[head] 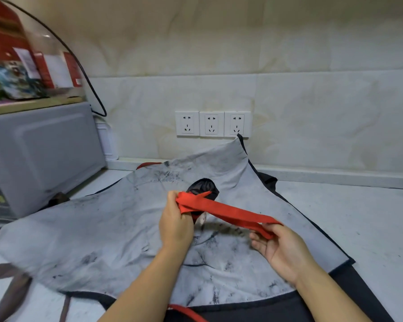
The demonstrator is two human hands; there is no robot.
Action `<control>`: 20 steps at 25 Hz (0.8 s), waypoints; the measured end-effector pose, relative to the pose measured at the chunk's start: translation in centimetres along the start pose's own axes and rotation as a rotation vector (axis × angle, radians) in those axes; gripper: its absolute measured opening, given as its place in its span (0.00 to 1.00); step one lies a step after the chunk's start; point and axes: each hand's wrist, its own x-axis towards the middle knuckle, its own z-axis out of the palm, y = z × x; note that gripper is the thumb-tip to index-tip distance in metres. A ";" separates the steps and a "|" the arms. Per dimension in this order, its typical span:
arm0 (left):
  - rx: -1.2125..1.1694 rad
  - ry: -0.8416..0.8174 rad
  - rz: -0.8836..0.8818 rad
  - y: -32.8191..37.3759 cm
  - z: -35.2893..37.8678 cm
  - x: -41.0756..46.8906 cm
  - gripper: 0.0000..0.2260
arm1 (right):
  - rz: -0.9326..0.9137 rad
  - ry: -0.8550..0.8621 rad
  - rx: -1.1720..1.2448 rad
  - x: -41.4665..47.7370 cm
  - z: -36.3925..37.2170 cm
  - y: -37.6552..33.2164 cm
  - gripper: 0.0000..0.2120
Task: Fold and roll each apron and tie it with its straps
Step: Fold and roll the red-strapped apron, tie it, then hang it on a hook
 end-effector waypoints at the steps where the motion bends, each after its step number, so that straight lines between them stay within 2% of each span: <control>1: 0.005 -0.031 0.014 0.1 0.0 -0.4 0.07 | 0.000 -0.005 -0.005 -0.2 0.1 -0.1 0.11; 5: 0.047 -0.192 0.074 0.1 -2.3 -0.1 0.06 | -0.022 0.002 -0.046 -0.7 0.5 -0.4 0.11; 10: 0.370 -0.339 0.093 0.4 -8.8 3.6 0.08 | -0.087 0.000 -0.272 -1.7 2.2 0.3 0.14; 13: 0.348 -0.301 -0.039 -0.4 -11.9 3.7 0.08 | -0.047 -0.036 -0.410 -2.2 6.2 0.6 0.13; 16: 0.284 -0.214 -0.237 -0.8 -14.9 2.7 0.14 | 0.052 -0.100 -0.524 -3.0 11.6 0.1 0.12; 20: 0.217 -0.188 -0.375 -0.6 -19.5 3.0 0.09 | 0.122 -0.131 -0.600 -3.9 18.6 -0.1 0.14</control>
